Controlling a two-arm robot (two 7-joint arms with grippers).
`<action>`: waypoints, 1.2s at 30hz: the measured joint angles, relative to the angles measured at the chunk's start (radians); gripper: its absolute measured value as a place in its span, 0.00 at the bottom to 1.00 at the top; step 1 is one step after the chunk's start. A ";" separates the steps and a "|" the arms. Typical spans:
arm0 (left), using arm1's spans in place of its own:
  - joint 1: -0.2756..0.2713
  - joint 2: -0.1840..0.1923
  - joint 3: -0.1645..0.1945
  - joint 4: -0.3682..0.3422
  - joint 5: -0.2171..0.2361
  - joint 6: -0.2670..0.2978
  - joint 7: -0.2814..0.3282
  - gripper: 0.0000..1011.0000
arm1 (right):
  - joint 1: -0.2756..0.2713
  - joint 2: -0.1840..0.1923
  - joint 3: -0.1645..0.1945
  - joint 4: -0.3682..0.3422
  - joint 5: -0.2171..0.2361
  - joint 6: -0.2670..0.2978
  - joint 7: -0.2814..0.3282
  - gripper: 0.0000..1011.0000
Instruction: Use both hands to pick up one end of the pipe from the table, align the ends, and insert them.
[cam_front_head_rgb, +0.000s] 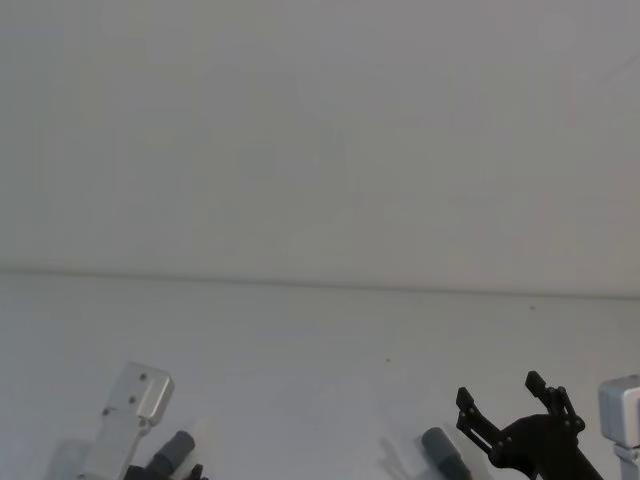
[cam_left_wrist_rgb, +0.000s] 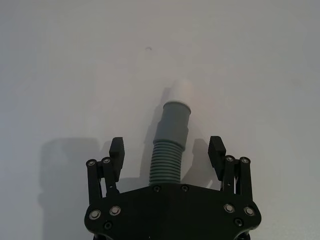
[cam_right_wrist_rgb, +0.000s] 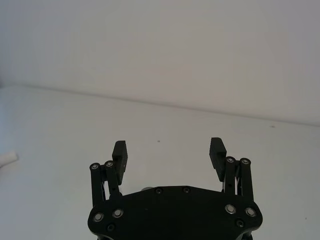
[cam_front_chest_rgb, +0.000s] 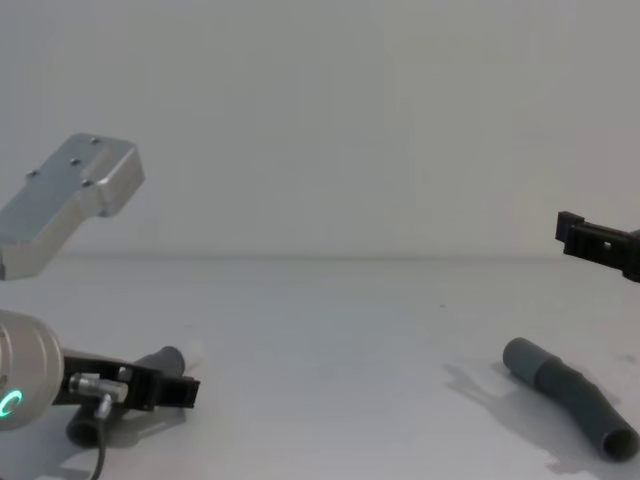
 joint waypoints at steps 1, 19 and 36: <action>0.001 -0.001 -0.001 0.001 0.000 0.000 0.000 0.99 | 0.000 0.000 0.000 0.000 0.000 0.000 0.000 0.99; 0.005 -0.008 -0.018 0.006 0.010 0.000 0.006 0.81 | 0.000 0.000 0.000 0.000 0.000 0.000 0.000 0.99; 0.007 -0.010 -0.021 0.007 0.014 0.001 0.007 0.31 | 0.000 0.000 0.000 0.000 0.000 0.000 0.000 0.99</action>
